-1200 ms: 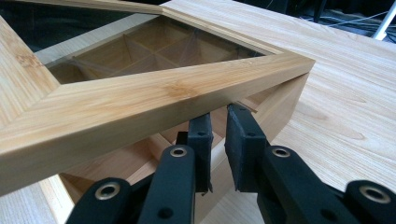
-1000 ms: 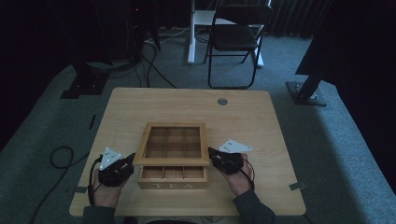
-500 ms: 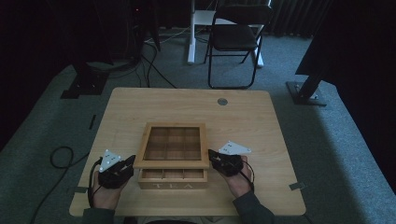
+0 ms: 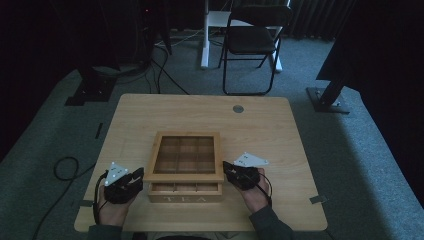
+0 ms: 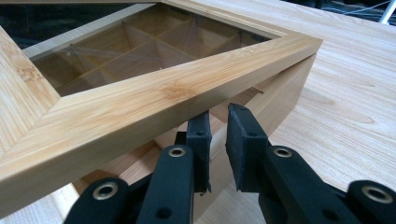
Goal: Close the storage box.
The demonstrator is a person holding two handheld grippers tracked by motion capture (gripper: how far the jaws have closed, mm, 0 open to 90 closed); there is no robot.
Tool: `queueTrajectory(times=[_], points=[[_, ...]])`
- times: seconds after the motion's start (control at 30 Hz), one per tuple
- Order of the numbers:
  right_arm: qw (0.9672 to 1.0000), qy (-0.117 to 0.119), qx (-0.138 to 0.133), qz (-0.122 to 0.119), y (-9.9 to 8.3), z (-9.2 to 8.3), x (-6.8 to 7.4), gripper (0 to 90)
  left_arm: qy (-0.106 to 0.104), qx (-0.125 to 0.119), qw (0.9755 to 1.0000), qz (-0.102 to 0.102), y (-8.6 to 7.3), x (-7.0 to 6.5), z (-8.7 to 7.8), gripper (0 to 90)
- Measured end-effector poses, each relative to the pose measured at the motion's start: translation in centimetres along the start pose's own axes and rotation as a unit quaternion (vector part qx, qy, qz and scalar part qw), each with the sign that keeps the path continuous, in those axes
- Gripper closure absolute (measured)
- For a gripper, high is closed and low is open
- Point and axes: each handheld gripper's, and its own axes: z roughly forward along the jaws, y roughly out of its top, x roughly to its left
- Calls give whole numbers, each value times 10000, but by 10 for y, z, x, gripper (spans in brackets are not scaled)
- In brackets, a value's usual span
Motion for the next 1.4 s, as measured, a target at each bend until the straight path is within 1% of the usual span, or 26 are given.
queueTrajectory(times=[0.17, 0.23, 0.37, 0.53, 0.73, 1.0, 1.2, 1.4], points=[[10000, 17, 2, 17, -1, 0, 0, 792, 29, -1, 10000, -21, -3, 1, -1, 664], [10000, 18, 5, 31, -2, 1, 0, 794, 79, 27, 10000, -44, -5, 2, -2, 651], [10000, 18, 18, 39, -3, 1, 0, 795, 75, 36, 9999, -89, -8, 4, -2, 650], [10000, 16, 35, 46, -4, 1, 0, 795, 27, 35, 10000, -29, -10, 3, -3, 638], [10000, 11, 53, 43, -5, 2, 1, 794, -25, 2, 10000, -13, -10, 0, -5, 631], [10000, 15, 72, 39, -7, 1, 3, 794, -18, 19, 10000, -6, -11, 0, -7, 631], [10000, -28, 80, -20, -8, -2, 4, 792, -6, 40, 10000, -21, -12, 0, -7, 632], [9999, -60, 97, 42, -9, -7, 3, 788, -2, 63, 10000, -40, -13, 0, -7, 631]])
